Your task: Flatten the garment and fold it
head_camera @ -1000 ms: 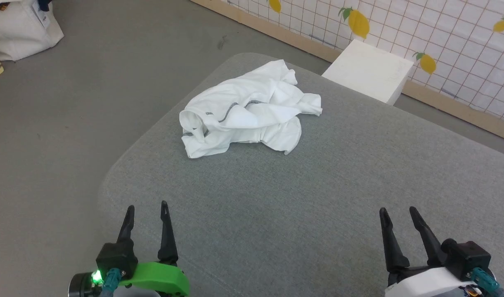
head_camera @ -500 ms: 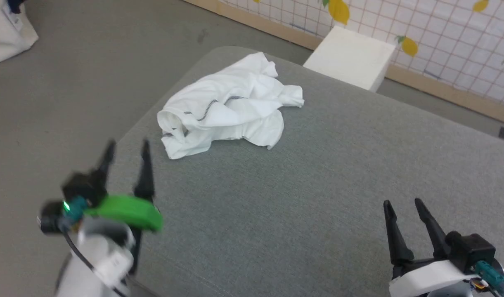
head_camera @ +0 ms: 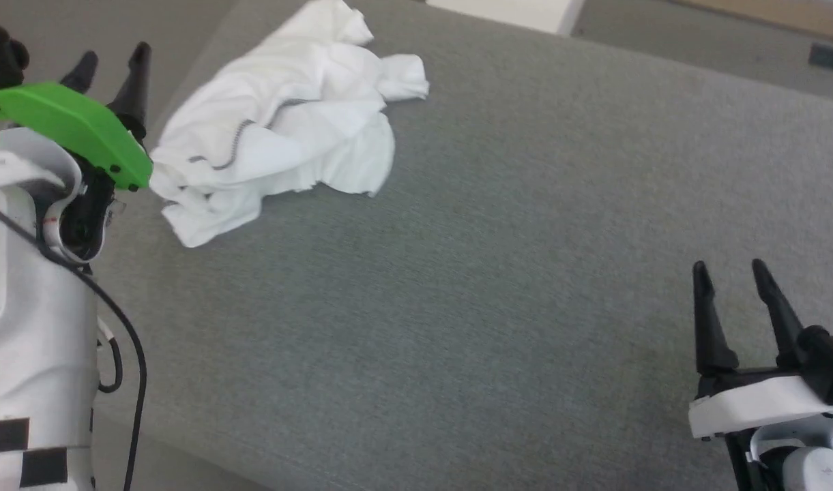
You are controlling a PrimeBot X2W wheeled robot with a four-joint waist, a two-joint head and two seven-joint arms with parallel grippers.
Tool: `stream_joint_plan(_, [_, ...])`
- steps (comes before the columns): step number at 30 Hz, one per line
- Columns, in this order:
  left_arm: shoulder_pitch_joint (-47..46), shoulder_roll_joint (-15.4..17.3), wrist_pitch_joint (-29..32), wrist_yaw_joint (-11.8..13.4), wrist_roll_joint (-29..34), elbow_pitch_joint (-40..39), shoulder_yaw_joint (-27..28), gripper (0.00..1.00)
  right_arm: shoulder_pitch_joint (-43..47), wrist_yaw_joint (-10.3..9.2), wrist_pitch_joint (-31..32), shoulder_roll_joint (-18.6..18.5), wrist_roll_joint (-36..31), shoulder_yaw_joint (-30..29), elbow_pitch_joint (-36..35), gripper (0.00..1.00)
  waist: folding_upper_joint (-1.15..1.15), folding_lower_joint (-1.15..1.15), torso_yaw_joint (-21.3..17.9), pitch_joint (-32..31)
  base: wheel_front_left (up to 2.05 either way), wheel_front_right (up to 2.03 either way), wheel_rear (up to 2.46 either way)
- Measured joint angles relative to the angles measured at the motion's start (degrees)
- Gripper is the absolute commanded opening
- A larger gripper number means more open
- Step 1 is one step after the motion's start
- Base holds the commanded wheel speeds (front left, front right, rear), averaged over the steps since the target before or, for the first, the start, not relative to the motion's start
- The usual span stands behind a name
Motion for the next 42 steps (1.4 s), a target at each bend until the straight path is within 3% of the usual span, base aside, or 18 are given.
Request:
stream_joint_plan(6, [-1.5,-0.2,12.5,0.0,-3.6,7.0,-2.0,1.0,-0.2,0.0,-0.3,0.0,0.1,-1.2,-0.1,1.0,0.0,0.01,-4.2,5.5,0.0,0.0,0.0])
stream_joint_plan(10, [-1.6,-1.3,17.4,0.5,-5.1,10.0,-2.5,1.0,-0.5,0.0,-0.3,0.0,0.1,-1.2,-0.6,1.0,0.0,0.0,-6.4,8.5,0.0,0.0,0.0])
stream_joint_plan(17, [-1.2,-1.5,22.0,3.1,-5.1,12.6,-3.8,1.0,-1.0,0.0,-0.3,0.0,0.0,-1.2,-1.2,1.0,0.0,0.0,-8.6,12.3,0.0,0.0,0.0])
stream_joint_plan(21, [-1.2,-1.3,21.8,3.1,-5.1,12.4,-4.2,1.0,-1.1,0.0,-0.2,0.0,-0.1,-1.3,-1.2,1.0,0.0,0.0,-8.7,13.1,0.0,0.0,0.0])
stream_joint_plan(22, [-1.2,-1.4,20.8,3.1,-4.8,12.4,-4.4,0.37,-1.1,0.0,-0.1,0.0,-0.1,-1.3,-1.3,1.0,0.0,0.0,-8.5,13.1,0.0,0.0,0.0])
stream_joint_plan(23, [-1.2,-1.6,19.1,3.1,-4.5,12.5,-4.5,0.0,-1.1,0.0,0.0,0.0,-0.1,-1.2,-1.3,1.0,0.0,0.0,-8.2,13.0,0.0,0.0,0.0])
stream_joint_plan(25, [-1.2,-1.4,15.1,3.0,-3.3,12.6,-5.1,0.0,-1.1,0.0,0.1,0.0,-0.1,-0.9,-1.3,1.0,0.0,0.0,-7.9,12.6,0.0,0.0,0.0])
stream_joint_plan(27, [-0.9,-0.4,6.6,2.1,0.7,11.8,-6.8,0.0,-1.1,0.0,0.1,0.0,-0.1,-0.7,-1.3,1.0,0.0,0.0,-7.6,12.0,0.0,0.0,0.0])
stream_joint_plan(30, [-1.7,1.3,-5.8,2.7,5.0,11.1,-6.7,0.0,-1.4,0.0,0.0,0.0,-0.1,-0.2,-0.9,1.0,0.0,0.0,-7.4,10.9,0.0,0.0,0.0])
stream_joint_plan(36, [-7.7,3.0,-13.0,1.9,7.3,10.5,-7.8,0.0,-1.5,0.0,-1.2,0.0,1.8,0.7,2.0,1.0,0.0,0.0,-7.4,7.7,0.0,0.0,0.0])
stream_joint_plan(42, [-18.5,4.1,-12.5,0.1,9.2,7.5,-11.8,0.0,-1.5,0.0,-3.1,0.0,4.3,2.4,6.0,1.0,0.0,0.0,-8.1,3.6,0.0,0.0,0.0])
